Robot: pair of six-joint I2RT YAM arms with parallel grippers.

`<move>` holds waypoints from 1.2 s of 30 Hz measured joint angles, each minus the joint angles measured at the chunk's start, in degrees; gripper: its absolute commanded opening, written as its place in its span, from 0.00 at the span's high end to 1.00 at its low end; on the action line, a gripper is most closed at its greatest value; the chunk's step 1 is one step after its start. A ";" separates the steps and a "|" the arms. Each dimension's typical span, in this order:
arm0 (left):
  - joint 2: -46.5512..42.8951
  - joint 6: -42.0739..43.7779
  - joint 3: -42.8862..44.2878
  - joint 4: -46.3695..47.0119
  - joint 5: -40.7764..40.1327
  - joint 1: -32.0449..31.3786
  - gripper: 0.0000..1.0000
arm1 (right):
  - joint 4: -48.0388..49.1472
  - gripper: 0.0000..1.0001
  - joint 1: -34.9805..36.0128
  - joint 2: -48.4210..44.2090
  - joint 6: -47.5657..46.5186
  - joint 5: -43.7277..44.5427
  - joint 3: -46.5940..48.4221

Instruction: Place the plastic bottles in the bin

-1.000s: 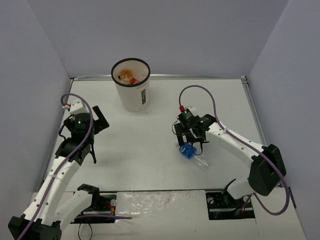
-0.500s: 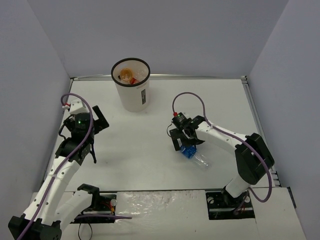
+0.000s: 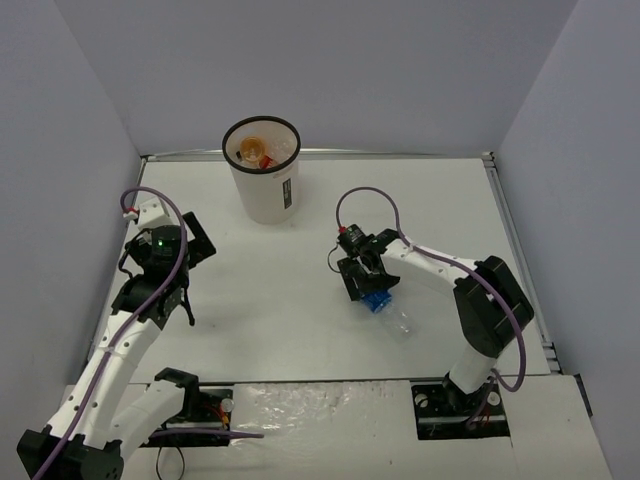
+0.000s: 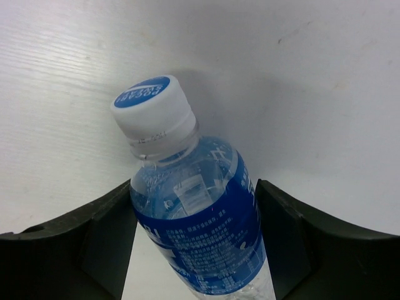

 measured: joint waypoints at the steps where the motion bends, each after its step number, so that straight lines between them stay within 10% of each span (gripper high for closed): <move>1: -0.05 -0.07 0.00 0.00 0.00 0.00 0.03 | -0.32 0.82 0.01 -0.13 -0.63 -0.12 1.86; 14: -1.96 -0.20 0.00 -0.35 0.33 0.00 0.03 | 31.58 0.84 0.07 -4.44 -8.61 1.33 31.06; 26: -2.35 -0.18 0.02 -0.56 1.30 0.00 0.03 | 78.19 0.82 -0.45 19.29 -5.25 -0.21 44.31; 36: -5.38 0.07 0.02 -1.68 0.25 0.02 0.03 | 84.87 0.78 -1.53 32.54 1.81 -0.85 50.55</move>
